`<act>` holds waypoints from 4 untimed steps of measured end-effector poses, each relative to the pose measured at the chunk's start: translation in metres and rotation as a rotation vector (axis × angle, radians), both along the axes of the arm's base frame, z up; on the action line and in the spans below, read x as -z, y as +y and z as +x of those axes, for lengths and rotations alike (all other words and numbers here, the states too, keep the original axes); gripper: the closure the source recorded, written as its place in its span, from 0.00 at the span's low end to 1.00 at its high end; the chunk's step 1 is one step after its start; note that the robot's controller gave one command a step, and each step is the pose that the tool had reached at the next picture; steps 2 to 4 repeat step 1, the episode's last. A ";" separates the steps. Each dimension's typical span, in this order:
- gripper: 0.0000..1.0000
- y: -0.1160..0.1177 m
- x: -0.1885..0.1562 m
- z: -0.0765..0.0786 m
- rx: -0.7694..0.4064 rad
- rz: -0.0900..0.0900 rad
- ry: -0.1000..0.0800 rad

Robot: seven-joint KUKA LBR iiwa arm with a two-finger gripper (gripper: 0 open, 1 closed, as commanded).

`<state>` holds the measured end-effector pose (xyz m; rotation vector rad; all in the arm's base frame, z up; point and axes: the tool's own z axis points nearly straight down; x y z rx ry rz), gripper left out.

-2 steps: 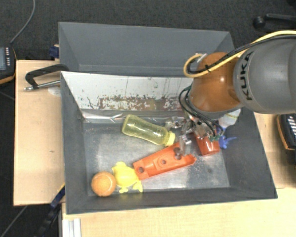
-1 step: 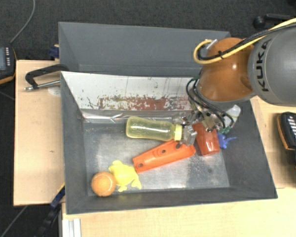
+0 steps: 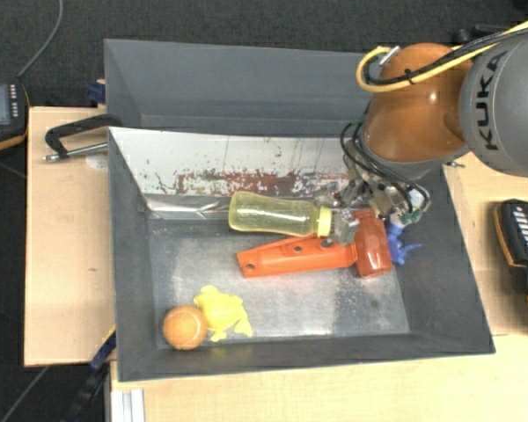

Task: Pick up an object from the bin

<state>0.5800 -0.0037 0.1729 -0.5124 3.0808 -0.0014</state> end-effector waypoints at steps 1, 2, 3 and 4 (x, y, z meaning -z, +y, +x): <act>1.00 0.005 -0.067 -0.007 0.017 0.001 0.009; 1.00 0.005 -0.067 -0.007 0.017 0.001 0.009; 1.00 0.005 -0.067 -0.007 0.017 0.001 0.009; 1.00 0.005 -0.067 -0.007 0.017 0.001 0.009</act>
Offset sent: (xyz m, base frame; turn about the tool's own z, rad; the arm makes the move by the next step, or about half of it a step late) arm 0.0123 0.0152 0.2018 -0.0400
